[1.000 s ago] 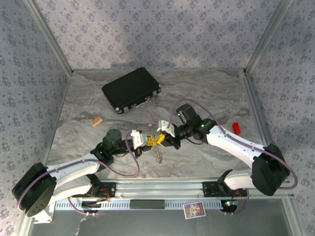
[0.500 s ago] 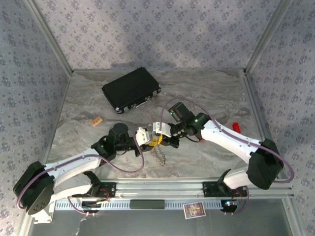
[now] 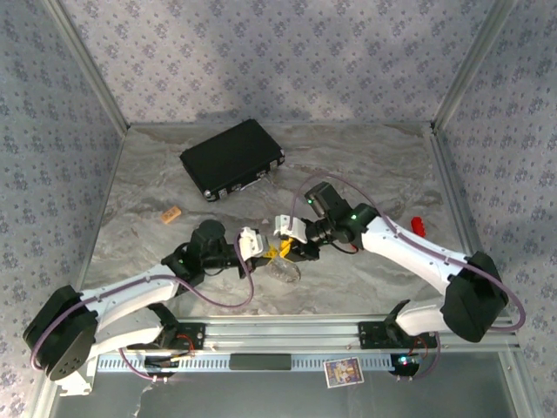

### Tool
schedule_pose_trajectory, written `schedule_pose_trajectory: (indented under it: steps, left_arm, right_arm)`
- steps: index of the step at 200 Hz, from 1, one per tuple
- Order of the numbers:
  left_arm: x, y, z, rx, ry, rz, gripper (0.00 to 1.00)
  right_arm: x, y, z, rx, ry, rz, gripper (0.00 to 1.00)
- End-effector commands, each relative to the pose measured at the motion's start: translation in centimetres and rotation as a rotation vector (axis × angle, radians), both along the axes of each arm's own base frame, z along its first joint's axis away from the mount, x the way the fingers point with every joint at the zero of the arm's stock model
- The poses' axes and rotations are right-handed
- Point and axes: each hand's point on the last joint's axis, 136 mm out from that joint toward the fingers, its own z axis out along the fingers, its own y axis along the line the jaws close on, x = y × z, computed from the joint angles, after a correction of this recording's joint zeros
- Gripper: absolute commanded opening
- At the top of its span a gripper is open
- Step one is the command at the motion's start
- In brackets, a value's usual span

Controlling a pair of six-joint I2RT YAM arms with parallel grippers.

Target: Put the keys on the keyring

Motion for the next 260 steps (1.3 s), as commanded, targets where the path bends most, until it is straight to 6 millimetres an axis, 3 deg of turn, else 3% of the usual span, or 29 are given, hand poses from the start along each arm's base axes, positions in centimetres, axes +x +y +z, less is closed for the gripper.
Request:
schedule_pose_trajectory:
  steps: [1,57,91,100,109,118,127,190,260]
  left_arm:
    - [-0.4,-0.4,2.4,-0.123,-0.041,-0.023,0.00]
    - [-0.8,-0.2,2.9,-0.184,-0.049,-0.025,0.00]
    - [-0.8,-0.2,3.0,-0.193,-0.053,-0.024,0.00]
    - [-0.7,-0.2,3.1,-0.194,-0.054,-0.015,0.00]
    - [-0.3,-0.1,3.1,-0.189,-0.052,0.005,0.08]
    - [0.1,0.0,2.9,-0.169,-0.046,0.031,0.22]
    - [0.3,0.2,2.5,-0.129,-0.040,0.048,0.25]
    - [-0.2,0.7,1.5,-0.042,-0.015,0.035,0.23]
    - [-0.3,0.0,2.1,-0.059,-0.021,-0.004,0.21]
  right_arm:
    - [-0.2,0.7,1.2,0.115,0.033,0.000,0.22]
    - [0.2,0.7,0.6,0.144,0.039,-0.016,0.19]
    - [0.0,0.8,1.1,0.163,0.050,-0.005,0.00]
    - [0.0,0.8,1.1,0.160,0.054,-0.004,0.00]
    - [-0.1,0.7,1.2,0.154,0.054,-0.004,0.00]
    - [-0.1,0.5,1.3,0.139,0.047,-0.004,0.00]
    - [0.0,0.3,1.5,0.115,0.031,-0.006,0.00]
    - [0.3,-0.9,0.6,-0.164,-0.096,0.004,0.00]
    - [-0.2,0.5,1.0,-0.207,-0.148,0.048,0.00]
